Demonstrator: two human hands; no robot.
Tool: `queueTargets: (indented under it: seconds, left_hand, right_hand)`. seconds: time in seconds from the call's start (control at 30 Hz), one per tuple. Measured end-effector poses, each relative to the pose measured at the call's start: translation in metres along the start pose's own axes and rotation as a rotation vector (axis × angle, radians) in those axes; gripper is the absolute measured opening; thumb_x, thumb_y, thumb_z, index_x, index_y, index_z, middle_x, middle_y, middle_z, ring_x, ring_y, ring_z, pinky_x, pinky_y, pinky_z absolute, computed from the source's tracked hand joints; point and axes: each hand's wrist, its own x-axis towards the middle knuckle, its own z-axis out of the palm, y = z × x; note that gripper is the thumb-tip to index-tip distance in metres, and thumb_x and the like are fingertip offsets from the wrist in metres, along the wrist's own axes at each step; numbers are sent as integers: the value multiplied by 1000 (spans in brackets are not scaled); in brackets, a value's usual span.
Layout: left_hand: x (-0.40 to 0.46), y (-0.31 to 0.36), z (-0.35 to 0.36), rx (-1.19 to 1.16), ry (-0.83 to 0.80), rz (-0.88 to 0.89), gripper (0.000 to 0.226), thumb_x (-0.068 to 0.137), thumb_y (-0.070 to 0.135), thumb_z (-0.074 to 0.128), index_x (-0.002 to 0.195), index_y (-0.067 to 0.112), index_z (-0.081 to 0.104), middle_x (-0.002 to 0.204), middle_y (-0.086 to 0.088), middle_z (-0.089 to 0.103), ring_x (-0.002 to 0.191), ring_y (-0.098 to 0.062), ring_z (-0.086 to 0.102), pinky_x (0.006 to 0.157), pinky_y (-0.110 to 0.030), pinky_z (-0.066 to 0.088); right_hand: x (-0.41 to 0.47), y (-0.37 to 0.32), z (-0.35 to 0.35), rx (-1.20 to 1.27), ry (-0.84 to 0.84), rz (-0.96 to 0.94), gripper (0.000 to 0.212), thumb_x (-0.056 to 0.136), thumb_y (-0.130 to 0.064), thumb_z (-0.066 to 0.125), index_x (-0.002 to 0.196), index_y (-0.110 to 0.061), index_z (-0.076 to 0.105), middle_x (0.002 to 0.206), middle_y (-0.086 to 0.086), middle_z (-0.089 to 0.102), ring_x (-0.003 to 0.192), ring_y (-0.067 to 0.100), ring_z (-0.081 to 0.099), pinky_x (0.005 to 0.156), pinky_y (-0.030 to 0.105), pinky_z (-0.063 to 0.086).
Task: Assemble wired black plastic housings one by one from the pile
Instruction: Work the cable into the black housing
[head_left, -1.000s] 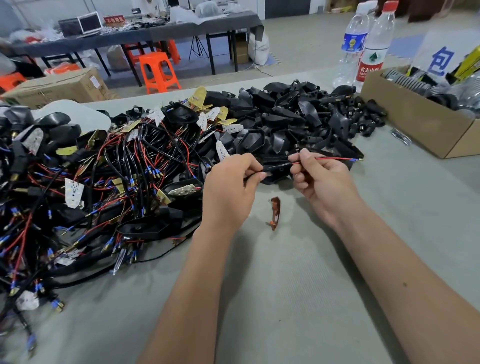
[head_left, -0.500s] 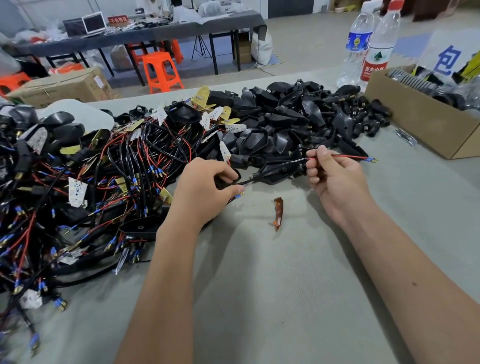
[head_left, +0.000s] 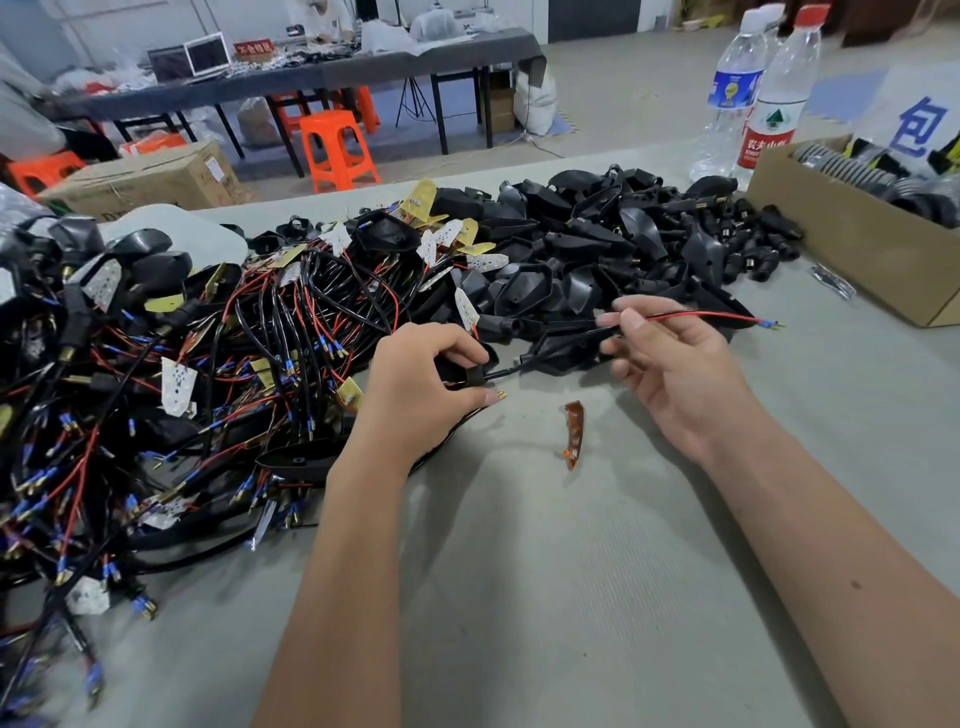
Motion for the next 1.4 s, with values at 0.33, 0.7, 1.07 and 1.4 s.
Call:
queueTargets:
  seconds: [0.33,0.7,1.07,1.4]
  left_hand:
    - [0,-3,-5,-77,-63,-37,39,62,30,98,94,28,77,88,18,72,93,2,66,81,-8,44]
    - [-4,-18,-35,-344,-53,-223,17,87,14,78,91,31,78,100,3,76,90,-14,73,78,-30,55]
    - [-3,-7,-31,-70,-172,-114,38,72,13,92,101,30,75,113,13,68,108,3,59,82,-19,44]
    - [-5,-1,-34,2,-196,-101,38,68,25,95,100,32,76,103,17,68,103,10,58,86,-7,40]
  right_hand:
    - [1,0,6,71,81,31,16,104,-7,55,93,-2,65,90,18,77,79,24,76,68,21,59]
    - [-3,-5,10,95,110,55,26,109,-11,46,93,1,63,92,21,77,85,27,77,71,21,60]
    - [-2,-1,7,54,97,43,22,108,-7,47,95,1,63,89,19,77,82,28,77,69,22,60]
    - [1,2,2,-73,181,7,19,103,-10,59,94,-1,72,74,9,73,68,18,73,59,19,56]
